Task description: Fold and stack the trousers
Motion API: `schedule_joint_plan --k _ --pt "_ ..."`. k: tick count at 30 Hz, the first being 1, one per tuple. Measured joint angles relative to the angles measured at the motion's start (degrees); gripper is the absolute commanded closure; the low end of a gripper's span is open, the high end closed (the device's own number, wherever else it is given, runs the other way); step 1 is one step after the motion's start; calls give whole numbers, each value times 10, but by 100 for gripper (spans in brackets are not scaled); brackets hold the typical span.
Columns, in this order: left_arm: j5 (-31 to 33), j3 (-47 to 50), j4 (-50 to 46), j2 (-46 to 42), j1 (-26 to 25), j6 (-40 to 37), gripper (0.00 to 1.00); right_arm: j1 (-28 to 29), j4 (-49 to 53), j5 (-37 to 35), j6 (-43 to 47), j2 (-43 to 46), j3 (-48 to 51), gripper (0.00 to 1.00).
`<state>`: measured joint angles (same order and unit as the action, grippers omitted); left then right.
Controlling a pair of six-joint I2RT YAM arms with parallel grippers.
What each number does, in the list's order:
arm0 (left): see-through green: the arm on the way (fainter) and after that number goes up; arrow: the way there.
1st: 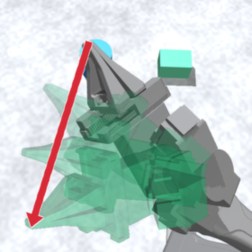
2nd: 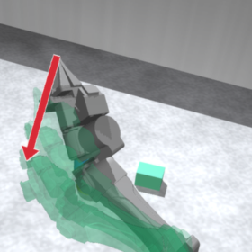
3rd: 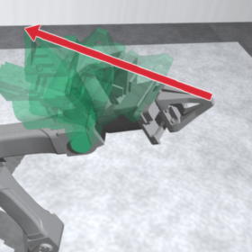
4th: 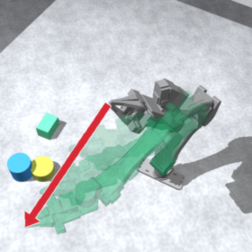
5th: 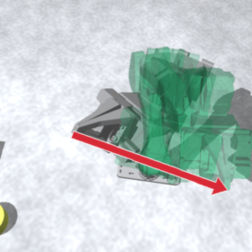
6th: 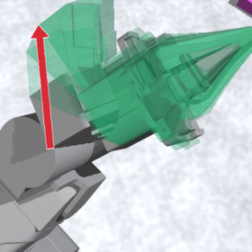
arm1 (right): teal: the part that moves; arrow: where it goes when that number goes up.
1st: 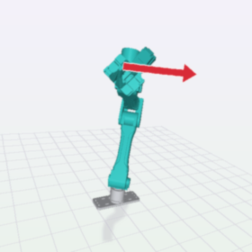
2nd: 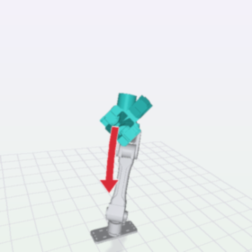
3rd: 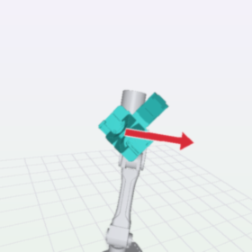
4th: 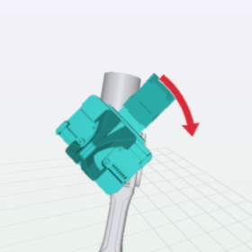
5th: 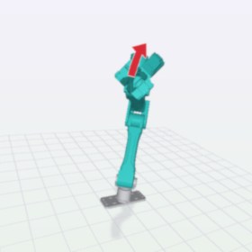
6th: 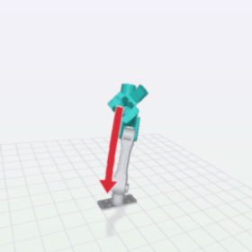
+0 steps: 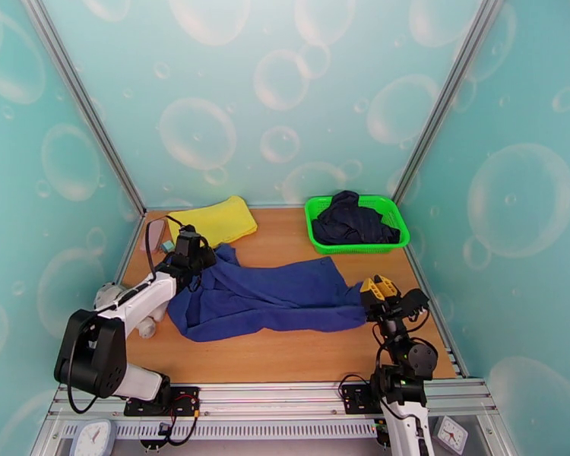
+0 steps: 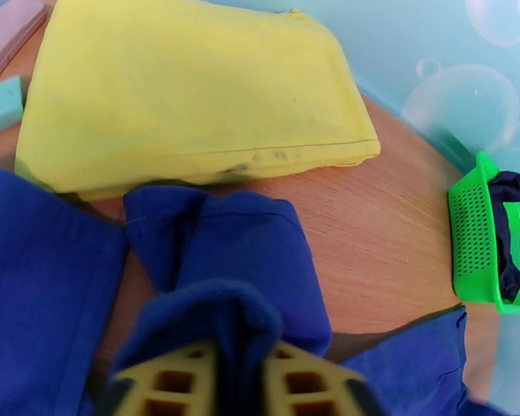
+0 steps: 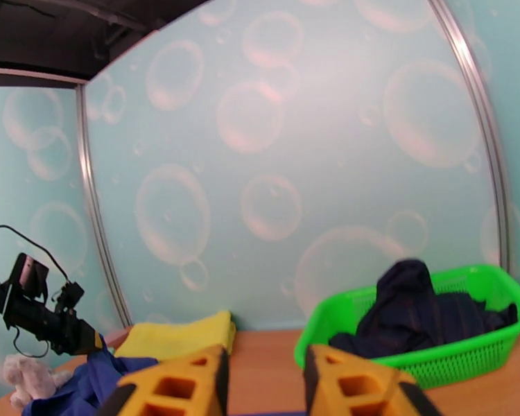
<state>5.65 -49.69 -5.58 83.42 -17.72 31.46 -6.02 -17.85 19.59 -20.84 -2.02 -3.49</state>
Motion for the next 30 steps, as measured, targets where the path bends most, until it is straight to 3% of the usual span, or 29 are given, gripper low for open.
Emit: schedule_joint_plan --k 3,7,10,13,17,24,30 --pt "24 26 10 -34 -32 -19 35 5 104 -25 14 0 -75 47" --pt "77 30 27 -64 -137 -65 30 7 202 -91 10 -4 -194 42" --pt "105 24 28 -63 -216 -94 29 7 257 -106 10 -62 -266 42" --pt "90 18 27 -47 -248 -114 29 7 295 -80 10 -198 -311 44" --pt "20 17 31 -3 -270 -152 29 25 323 -39 10 -388 -301 46" --pt "-45 46 52 14 -371 -235 26 172 333 -58 -8 -593 -296 46" --pt "-46 61 83 42 -409 -302 24 252 286 -82 -31 -762 -327 46"
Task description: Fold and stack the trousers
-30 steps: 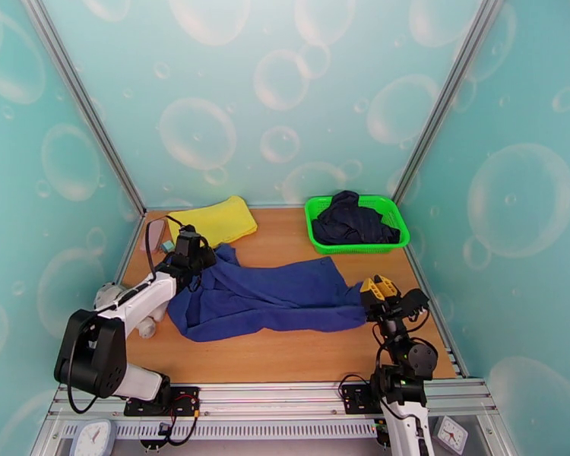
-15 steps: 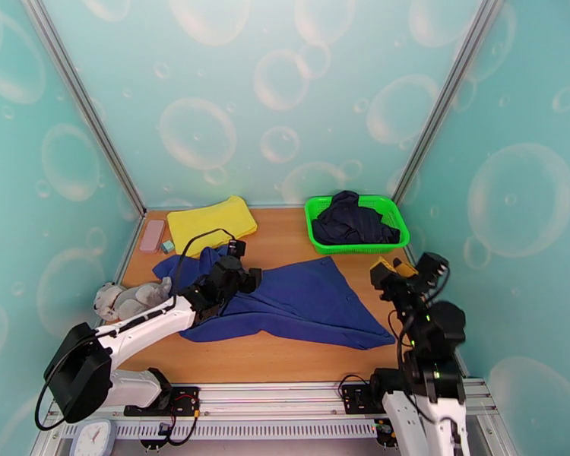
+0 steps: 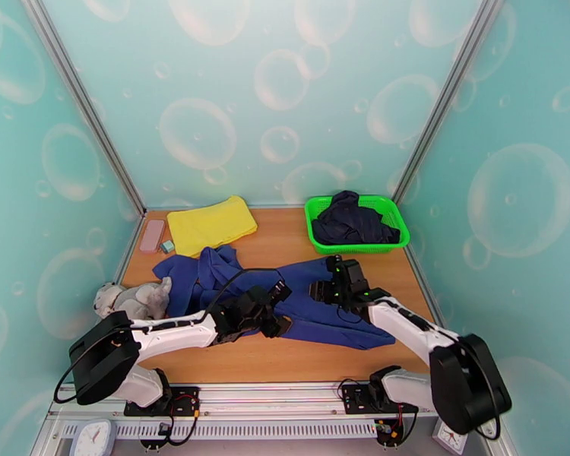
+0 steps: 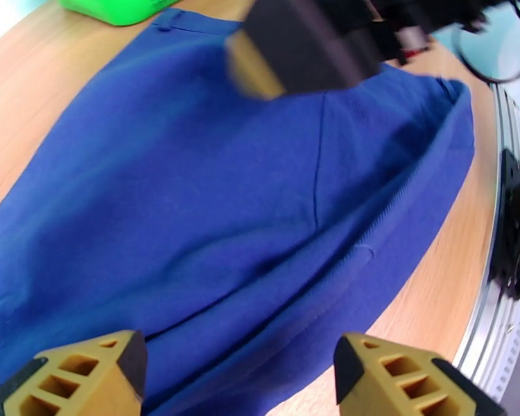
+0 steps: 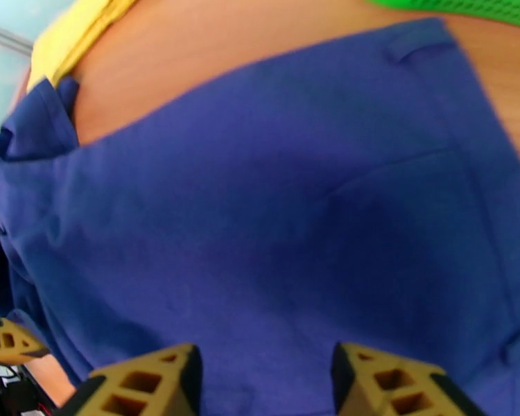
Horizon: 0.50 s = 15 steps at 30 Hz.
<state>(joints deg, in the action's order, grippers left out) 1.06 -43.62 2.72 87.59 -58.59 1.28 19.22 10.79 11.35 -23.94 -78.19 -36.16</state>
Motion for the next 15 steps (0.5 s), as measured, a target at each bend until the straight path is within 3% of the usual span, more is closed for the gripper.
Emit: schedule_joint_plan --k 7,11,15 --pt "-9 -6 37 68 -21 -82 30 2 -41 -10 -25 -81 -9 46" --pt "-9 -6 50 85 -51 -115 41 -19 -65 -9 -45 -97 -16 47" --pt "2 -6 59 86 -83 -131 61 -61 -88 -7 -66 -92 -1 48"
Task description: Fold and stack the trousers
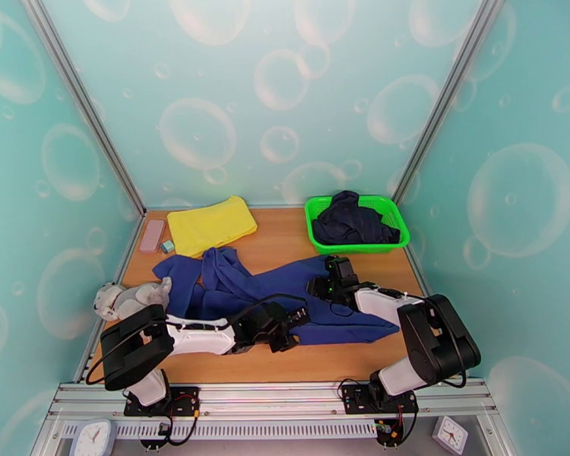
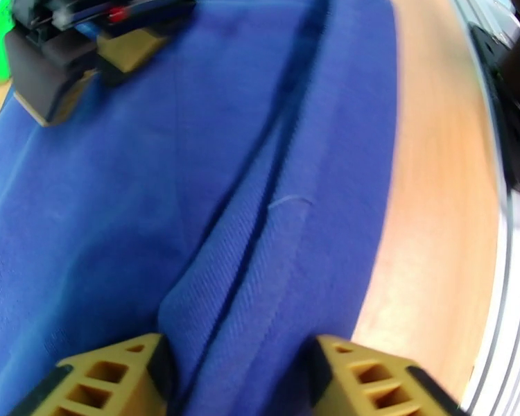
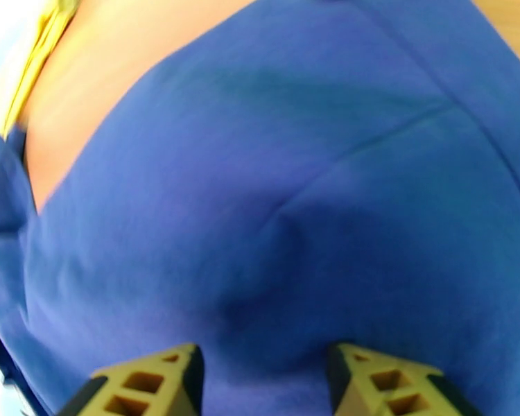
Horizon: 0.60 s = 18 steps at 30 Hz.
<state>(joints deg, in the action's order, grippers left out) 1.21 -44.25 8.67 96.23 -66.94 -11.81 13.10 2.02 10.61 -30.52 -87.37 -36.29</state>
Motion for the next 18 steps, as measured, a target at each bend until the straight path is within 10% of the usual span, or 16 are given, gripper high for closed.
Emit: schedule_joint_plan --k 9,18 --pt "99 47 47 -9 -87 -2 74 -100 -14 -27 -36 75 70 51" --pt "170 62 24 -12 -195 54 58 -149 -10 -56 -48 127 83 51"
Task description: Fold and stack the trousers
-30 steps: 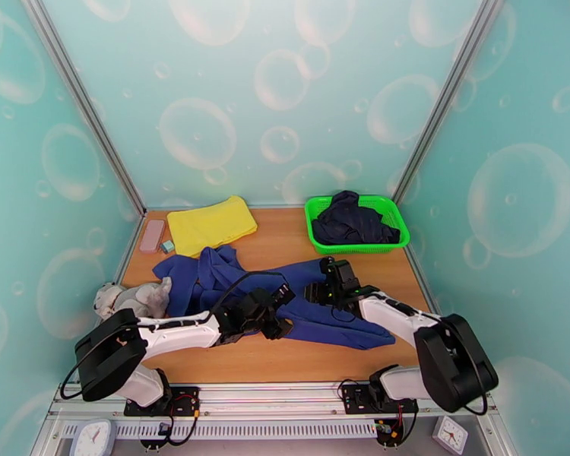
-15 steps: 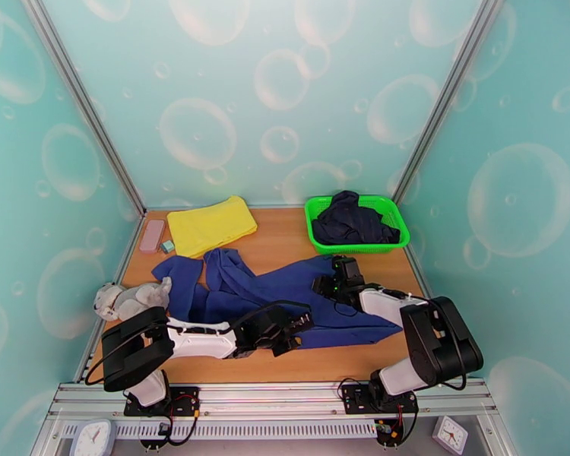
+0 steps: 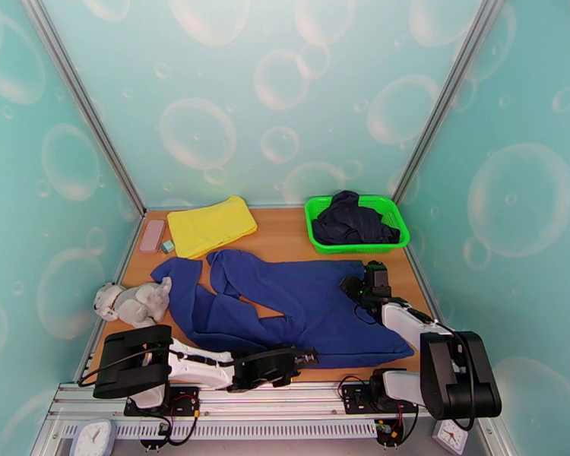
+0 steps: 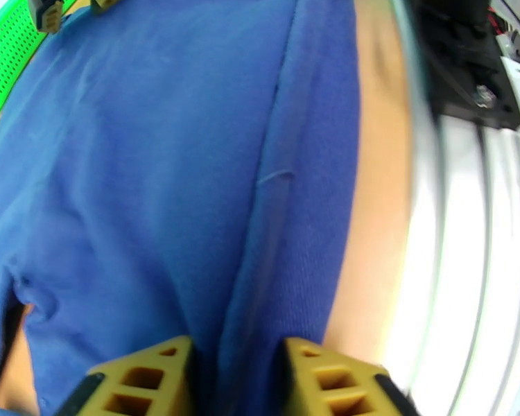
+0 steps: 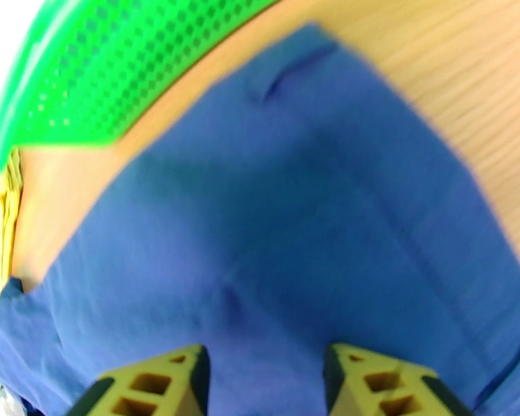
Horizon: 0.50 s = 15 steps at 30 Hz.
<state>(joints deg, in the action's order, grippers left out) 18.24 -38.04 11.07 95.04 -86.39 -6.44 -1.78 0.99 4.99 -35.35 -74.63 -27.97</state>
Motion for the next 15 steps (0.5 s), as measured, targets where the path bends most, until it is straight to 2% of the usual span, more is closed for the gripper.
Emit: schedule_joint_plan --k 4,7,11,15 --pt "12 -4 -44 -2 -43 41 56 -24 5 -9 0 0 0 51" --pt "14 -10 -82 -18 -61 63 48 -22 5 -23 2 22 8 51" --pt "27 -1 -97 -99 -83 73 34 41 28 -53 5 141 26 49" --pt "52 44 -48 -231 -75 85 31 134 69 -46 16 219 5 46"
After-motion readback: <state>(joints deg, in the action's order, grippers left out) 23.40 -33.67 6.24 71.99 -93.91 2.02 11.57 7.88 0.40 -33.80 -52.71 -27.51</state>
